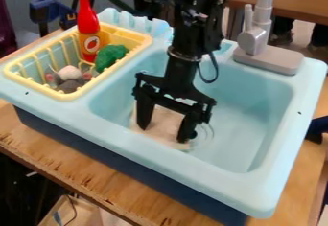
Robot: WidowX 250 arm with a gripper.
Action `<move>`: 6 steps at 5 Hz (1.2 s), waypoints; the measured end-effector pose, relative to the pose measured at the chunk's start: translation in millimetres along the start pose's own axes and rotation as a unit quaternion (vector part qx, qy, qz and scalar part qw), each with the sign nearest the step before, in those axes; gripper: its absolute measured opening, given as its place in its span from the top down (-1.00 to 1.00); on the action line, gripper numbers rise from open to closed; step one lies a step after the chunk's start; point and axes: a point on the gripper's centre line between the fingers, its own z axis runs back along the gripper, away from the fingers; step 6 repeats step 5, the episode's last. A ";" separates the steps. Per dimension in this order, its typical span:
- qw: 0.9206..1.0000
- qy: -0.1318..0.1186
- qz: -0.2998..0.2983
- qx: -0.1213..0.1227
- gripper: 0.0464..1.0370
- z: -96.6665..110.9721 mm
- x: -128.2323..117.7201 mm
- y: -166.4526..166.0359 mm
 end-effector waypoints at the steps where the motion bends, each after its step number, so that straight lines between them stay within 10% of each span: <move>1: 1.000 0.012 -0.001 -0.010 -0.93 1.4 -4.1 2.4; 4: 0.998 -0.036 -0.013 -0.040 -0.93 70.0 4.2 2.6; 6: 0.998 -0.023 -0.052 -0.025 -0.93 96.3 -3.9 11.8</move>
